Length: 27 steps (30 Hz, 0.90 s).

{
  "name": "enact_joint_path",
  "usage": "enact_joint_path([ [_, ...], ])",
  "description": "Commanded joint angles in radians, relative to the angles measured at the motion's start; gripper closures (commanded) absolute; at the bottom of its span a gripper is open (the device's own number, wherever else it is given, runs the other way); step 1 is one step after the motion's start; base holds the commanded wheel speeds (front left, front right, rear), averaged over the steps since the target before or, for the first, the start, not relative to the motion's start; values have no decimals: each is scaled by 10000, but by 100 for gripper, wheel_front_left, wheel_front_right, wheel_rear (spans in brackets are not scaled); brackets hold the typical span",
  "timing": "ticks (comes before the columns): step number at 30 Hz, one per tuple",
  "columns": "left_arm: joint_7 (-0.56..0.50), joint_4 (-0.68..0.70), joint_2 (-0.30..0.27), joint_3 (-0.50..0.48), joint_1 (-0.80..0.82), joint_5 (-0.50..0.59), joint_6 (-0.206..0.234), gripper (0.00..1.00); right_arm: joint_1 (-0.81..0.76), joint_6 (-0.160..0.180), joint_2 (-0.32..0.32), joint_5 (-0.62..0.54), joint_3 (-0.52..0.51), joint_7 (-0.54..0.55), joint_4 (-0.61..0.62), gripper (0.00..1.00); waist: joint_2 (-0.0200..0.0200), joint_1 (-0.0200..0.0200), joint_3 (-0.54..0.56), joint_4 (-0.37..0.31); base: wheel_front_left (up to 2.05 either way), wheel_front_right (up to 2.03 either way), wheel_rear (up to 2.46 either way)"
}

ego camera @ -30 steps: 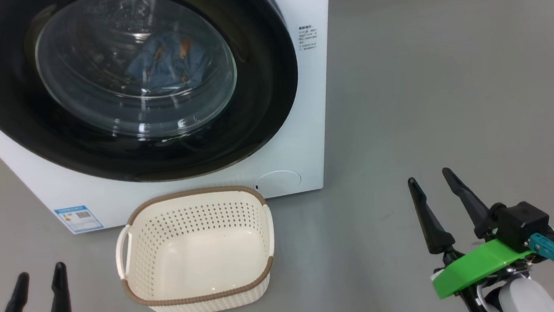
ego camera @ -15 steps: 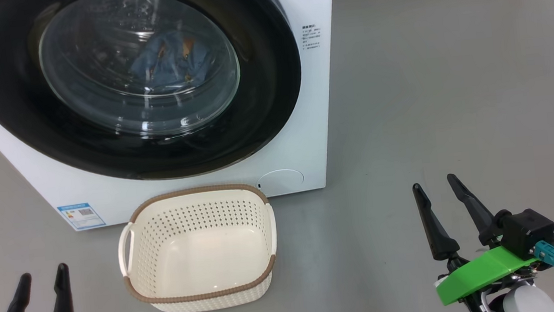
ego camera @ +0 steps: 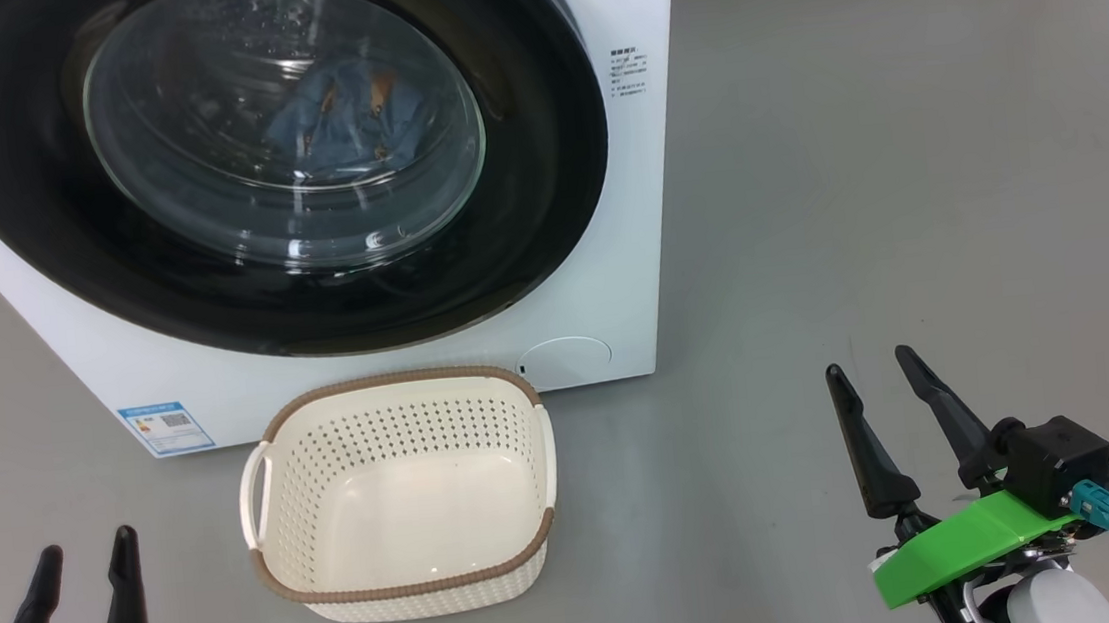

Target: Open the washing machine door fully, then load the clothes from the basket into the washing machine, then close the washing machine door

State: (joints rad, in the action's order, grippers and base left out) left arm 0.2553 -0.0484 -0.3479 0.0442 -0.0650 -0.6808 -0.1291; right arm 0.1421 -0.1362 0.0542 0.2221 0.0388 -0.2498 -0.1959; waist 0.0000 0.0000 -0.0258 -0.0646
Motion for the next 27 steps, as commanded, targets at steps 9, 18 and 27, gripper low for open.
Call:
enact_joint_path([
  [9,65,154,-290,-402,306,137,-15,0,62,55,-40,74,217,-120,238,0,0,0,-12,-4,0,0,0],
  [18,-10,-297,242,134,-31,-35,12,100,-62,33,-12,14,30,18,-279,100,0,0,-2,23,0,0,0],
  [27,-196,-525,608,150,-9,-517,24,100,-223,34,8,761,7,172,-466,100,0,16,28,55,0,0,0],
])
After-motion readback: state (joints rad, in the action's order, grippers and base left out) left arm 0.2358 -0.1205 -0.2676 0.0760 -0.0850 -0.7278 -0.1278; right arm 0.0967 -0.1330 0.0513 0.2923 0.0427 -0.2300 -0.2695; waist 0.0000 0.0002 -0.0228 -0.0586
